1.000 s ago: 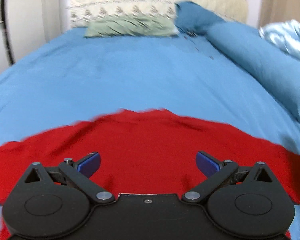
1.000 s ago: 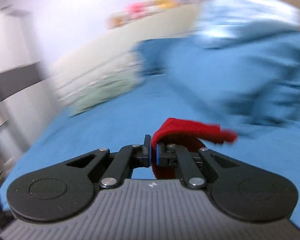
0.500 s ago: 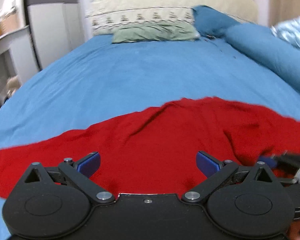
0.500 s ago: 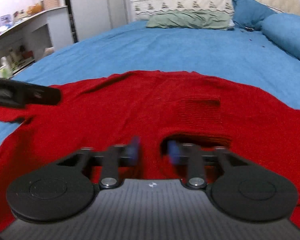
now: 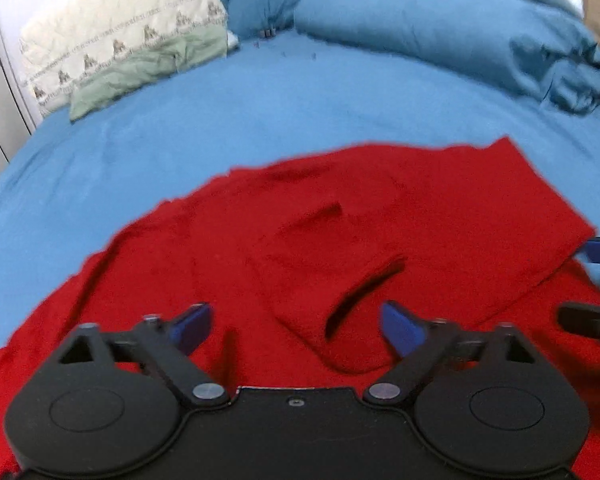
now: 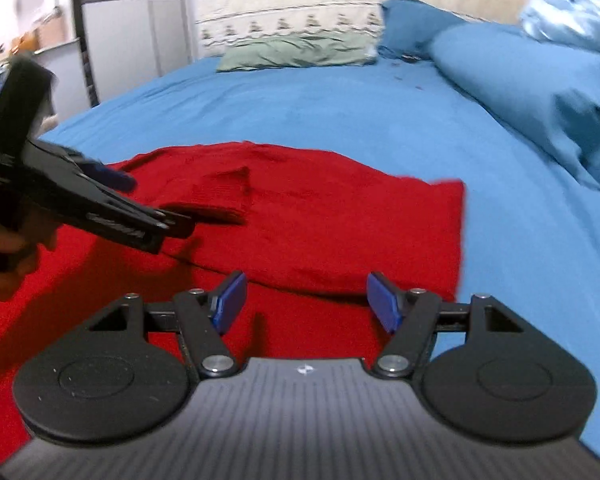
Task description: Fold small clothes
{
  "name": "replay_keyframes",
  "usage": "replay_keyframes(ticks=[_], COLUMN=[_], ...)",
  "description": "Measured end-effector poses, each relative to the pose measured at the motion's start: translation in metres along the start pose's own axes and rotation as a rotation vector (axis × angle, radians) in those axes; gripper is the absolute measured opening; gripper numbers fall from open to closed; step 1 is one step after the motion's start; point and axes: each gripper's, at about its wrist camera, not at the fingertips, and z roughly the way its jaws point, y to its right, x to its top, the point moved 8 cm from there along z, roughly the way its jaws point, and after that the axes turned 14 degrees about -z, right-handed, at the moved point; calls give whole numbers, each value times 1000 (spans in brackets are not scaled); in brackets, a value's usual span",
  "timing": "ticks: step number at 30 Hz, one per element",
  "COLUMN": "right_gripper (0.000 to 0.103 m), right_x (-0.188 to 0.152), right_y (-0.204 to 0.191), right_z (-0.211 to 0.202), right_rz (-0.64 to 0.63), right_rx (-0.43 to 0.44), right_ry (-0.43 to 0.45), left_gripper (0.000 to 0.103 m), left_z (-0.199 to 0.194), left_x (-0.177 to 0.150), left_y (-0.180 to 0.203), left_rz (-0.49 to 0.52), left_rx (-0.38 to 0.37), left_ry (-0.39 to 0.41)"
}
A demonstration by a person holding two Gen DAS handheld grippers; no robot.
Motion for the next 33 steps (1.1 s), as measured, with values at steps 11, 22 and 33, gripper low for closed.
replay_keyframes(ticks=[11, 22, 33], right_gripper=[82, 85, 96], right_x=[-17, -22, -7], right_y=[35, 42, 30], right_z=[-7, 0, 24], right_rz=[145, 193, 4], right_rx=[-59, -81, -128], right_ry=[14, -26, -108], left_gripper=[76, 15, 3], left_z=[7, 8, -79], left_x=[-10, -10, 25], left_y=[-91, -83, -164], left_rz=[-491, -452, -535], left_rx=[-88, -57, 126], left_ry=[18, 64, 313])
